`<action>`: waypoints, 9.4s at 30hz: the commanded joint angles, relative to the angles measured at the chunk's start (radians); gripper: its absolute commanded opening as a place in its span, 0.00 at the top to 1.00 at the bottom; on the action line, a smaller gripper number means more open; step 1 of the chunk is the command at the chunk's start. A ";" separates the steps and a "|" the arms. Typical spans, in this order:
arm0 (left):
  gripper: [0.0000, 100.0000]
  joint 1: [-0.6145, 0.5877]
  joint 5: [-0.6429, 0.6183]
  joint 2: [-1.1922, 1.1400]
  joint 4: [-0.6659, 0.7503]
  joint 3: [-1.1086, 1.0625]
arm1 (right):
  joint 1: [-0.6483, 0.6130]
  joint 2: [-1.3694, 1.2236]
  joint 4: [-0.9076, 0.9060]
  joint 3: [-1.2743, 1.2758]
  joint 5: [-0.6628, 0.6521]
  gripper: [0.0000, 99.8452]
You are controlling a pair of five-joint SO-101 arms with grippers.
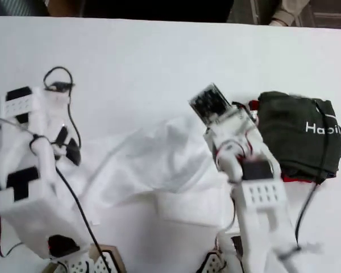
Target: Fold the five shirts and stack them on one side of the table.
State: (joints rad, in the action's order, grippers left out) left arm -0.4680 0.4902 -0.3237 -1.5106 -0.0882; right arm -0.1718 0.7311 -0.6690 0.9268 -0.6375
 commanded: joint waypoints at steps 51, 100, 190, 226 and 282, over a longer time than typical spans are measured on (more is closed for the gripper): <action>0.98 -0.037 -0.356 -0.425 -0.143 0.900 | 0.001 -0.328 0.028 -0.143 0.009 0.82; 0.98 -0.150 -0.298 -0.272 -0.072 0.433 | -0.005 -0.318 0.028 -0.123 0.008 0.82; 0.78 0.021 -0.382 -0.624 -0.281 1.412 | -0.148 -0.328 -0.041 -0.031 0.061 0.82; 0.78 -0.058 -0.358 -0.141 -0.034 0.369 | -0.766 -0.510 -0.401 -0.075 0.017 0.77; 0.78 -0.242 -0.353 -0.143 -0.071 0.495 | -0.645 -0.756 -0.460 -0.199 0.021 0.98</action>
State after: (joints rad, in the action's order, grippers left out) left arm -0.7027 0.1235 -0.5493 -1.5735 0.3583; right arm -0.8930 -0.0176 -1.1001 0.7304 -0.5654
